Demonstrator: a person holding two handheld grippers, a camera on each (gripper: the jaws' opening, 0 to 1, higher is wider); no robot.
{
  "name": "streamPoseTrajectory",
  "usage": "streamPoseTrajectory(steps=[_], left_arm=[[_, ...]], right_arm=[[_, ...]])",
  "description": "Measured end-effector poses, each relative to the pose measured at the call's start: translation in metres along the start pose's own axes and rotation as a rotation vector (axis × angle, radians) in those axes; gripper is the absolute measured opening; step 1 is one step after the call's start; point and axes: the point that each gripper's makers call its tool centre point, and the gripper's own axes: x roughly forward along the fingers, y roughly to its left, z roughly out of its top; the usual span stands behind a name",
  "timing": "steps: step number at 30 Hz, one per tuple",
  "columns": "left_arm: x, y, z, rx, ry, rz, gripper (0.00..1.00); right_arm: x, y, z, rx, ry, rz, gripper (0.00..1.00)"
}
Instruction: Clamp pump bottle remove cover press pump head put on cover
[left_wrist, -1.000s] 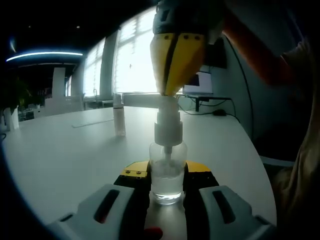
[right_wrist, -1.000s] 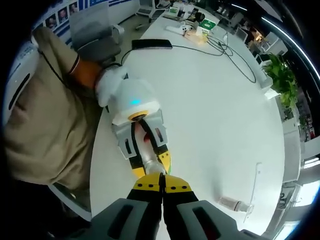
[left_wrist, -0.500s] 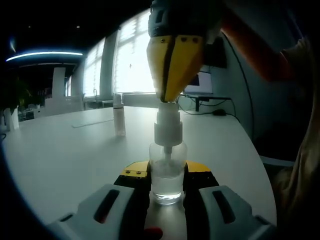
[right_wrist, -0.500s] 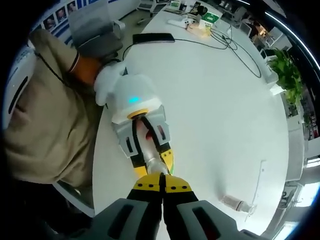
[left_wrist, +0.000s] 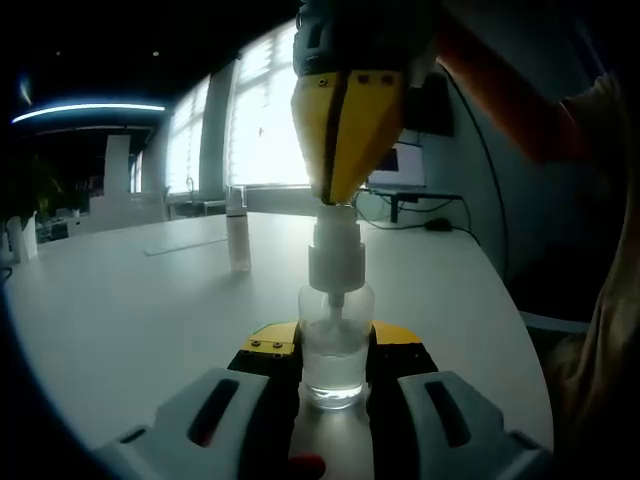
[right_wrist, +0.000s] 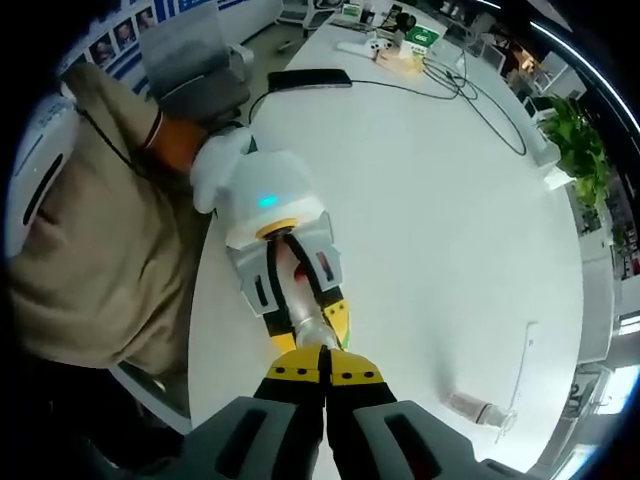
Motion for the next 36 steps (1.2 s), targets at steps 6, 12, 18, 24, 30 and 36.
streamPoseTrajectory(steps=[6,12,18,24,30,36], left_arm=[[0.0000,-0.0001,0.0001,-0.001,0.000,0.000,0.16],[0.0000,0.0007,0.0001,0.000,-0.001,0.000,0.16],[0.0000,0.0002,0.0004,0.004,0.000,0.001,0.16],[-0.0001,0.0004,0.0003,-0.001,-0.001,-0.002,0.16],[0.0000,-0.0001,0.0003,0.001,-0.001,0.000,0.16],[0.0001,0.0000,0.0003,-0.001,-0.001,-0.001,0.16]], right_arm=[[-0.0012,-0.0003,0.0002,0.003,0.001,-0.026,0.00],[-0.0068,-0.0012,0.0003,0.021,-0.026,-0.042,0.00],[-0.0086,-0.0008,0.0005,0.036,-0.063,-0.075,0.00],[-0.0085,-0.0015,0.0016,0.020,-0.062,-0.102,0.00],[-0.0087,-0.0013,0.0016,0.029,-0.071,-0.116,0.00],[-0.0084,-0.0017,0.0026,0.009,-0.056,-0.122,0.00]])
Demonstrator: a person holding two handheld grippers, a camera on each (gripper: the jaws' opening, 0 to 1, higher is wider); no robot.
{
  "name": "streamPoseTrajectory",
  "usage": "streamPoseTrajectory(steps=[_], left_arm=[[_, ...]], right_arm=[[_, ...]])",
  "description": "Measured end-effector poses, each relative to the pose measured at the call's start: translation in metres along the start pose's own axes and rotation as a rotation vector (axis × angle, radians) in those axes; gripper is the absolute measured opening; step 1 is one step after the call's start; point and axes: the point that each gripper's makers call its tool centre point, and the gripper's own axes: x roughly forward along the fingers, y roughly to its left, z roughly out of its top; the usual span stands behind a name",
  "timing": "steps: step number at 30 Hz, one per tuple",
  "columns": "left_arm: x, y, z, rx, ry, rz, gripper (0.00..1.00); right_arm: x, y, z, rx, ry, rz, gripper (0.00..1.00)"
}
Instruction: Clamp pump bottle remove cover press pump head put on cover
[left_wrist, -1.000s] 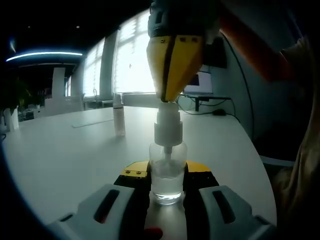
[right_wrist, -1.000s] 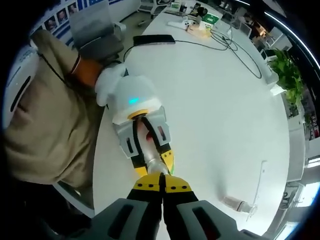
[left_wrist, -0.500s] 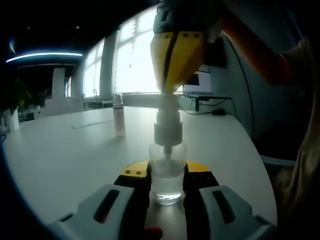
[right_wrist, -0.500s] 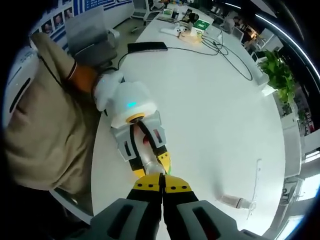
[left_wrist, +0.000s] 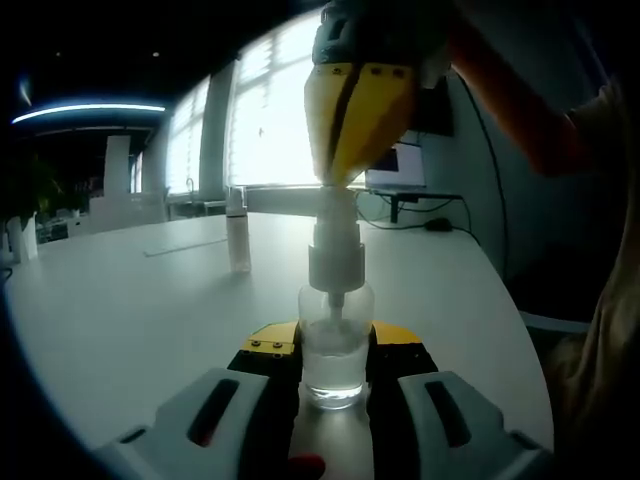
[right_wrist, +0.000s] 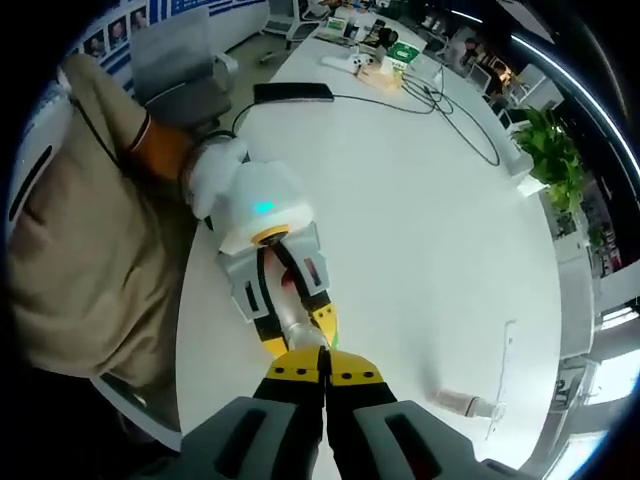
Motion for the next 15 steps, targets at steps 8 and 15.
streamPoseTrajectory(steps=[8,15], left_arm=[[0.0000,0.0000,-0.0001,-0.001,0.000,0.000,0.16],[0.0001,0.0006,-0.0002,-0.003,0.000,-0.001,0.16]], right_arm=[[0.0002,0.0003,-0.0002,0.008,-0.005,0.018,0.00],[0.0020,-0.0004,0.0000,0.010,0.009,0.032,0.00]])
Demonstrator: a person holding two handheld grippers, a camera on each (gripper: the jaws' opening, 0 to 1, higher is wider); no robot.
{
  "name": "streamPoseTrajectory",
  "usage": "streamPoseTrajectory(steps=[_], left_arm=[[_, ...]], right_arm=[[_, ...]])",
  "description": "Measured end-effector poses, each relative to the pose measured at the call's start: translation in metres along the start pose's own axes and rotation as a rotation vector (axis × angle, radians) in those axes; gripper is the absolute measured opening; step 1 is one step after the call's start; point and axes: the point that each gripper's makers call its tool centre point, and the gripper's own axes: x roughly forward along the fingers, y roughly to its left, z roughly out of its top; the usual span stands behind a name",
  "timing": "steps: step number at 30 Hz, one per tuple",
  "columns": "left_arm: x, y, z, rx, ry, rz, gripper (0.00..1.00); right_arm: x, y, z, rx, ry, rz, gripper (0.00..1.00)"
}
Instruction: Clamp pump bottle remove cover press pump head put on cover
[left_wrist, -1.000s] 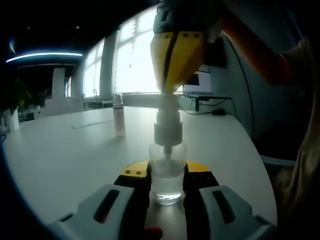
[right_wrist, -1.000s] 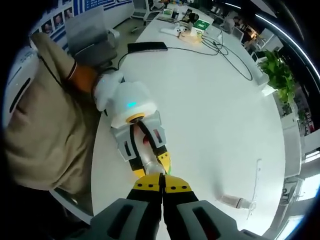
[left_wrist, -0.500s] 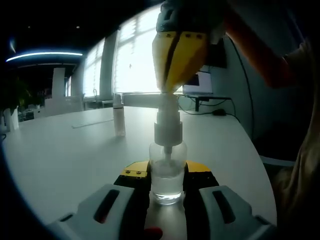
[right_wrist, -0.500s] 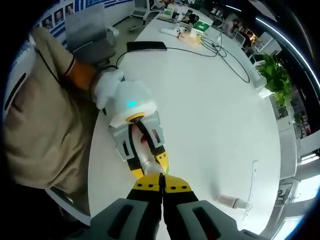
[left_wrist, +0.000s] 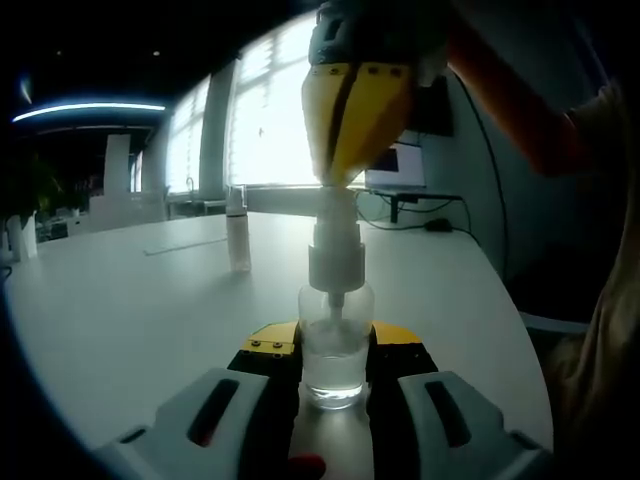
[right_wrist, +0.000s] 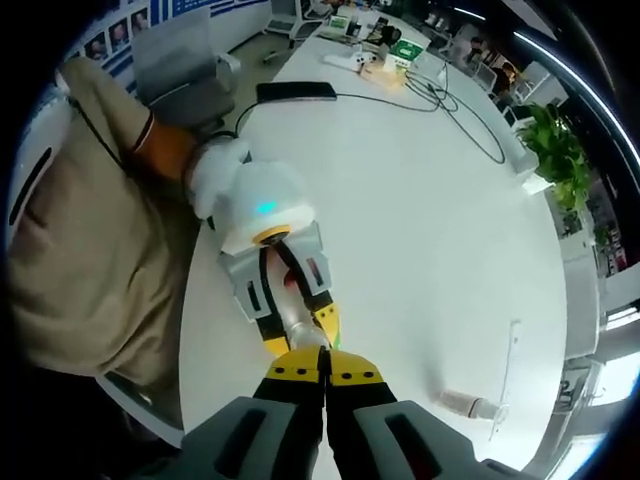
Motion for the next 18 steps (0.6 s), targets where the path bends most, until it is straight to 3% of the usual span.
streamPoseTrajectory(steps=[18], left_arm=[[0.0003,-0.0006,-0.0001,0.000,0.000,-0.003,0.16]], right_arm=[[0.0052,0.0054,-0.0032,0.009,0.056,0.051,0.00]])
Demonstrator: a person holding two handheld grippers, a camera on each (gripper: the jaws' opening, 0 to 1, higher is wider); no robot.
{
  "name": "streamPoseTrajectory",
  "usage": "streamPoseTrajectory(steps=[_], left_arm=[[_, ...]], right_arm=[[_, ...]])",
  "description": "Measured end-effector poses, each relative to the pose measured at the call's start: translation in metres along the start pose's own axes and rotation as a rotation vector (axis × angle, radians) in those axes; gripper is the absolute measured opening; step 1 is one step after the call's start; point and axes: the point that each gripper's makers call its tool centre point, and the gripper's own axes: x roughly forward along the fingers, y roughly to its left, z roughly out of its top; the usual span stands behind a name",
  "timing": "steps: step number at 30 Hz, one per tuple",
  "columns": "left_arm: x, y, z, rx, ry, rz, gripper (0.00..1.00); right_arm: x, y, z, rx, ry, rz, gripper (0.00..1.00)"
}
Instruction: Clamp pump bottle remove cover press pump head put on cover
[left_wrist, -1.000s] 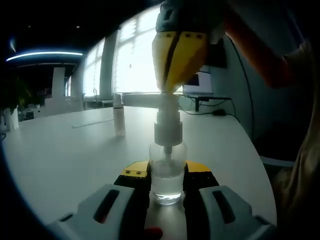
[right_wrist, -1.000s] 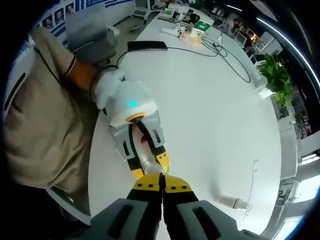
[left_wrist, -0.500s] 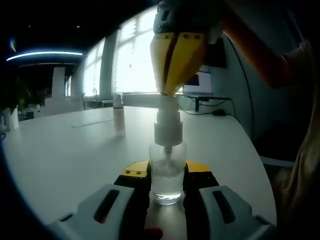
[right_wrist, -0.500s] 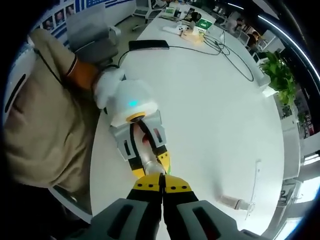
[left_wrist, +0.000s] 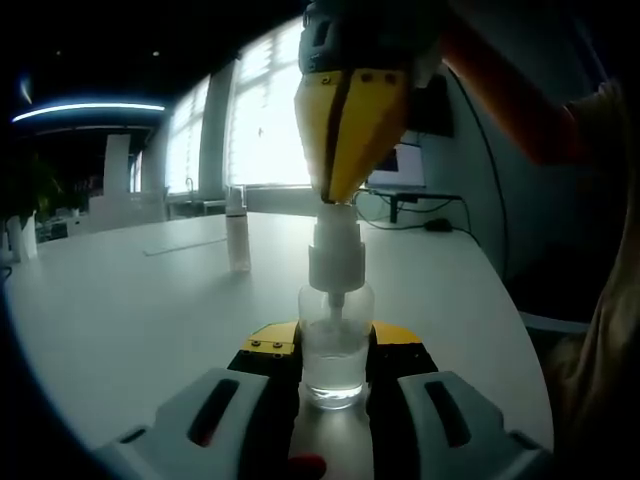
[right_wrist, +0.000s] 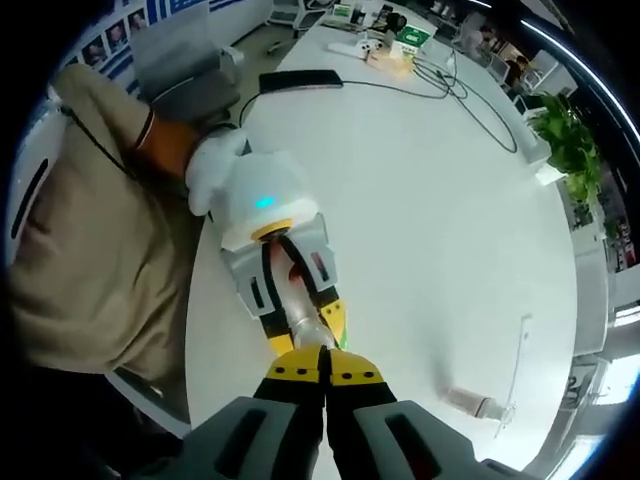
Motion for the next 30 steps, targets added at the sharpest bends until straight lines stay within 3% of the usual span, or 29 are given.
streamPoseTrajectory(steps=[10,30], left_arm=[[-0.0003,-0.0008,0.0003,0.002,0.000,0.001,0.16],[-0.0005,0.0009,0.0000,0.003,0.000,0.002,0.16]], right_arm=[[0.0010,-0.0002,0.0001,-0.011,0.042,0.013,0.00],[-0.0025,0.0000,0.0000,-0.012,0.026,-0.006,0.00]])
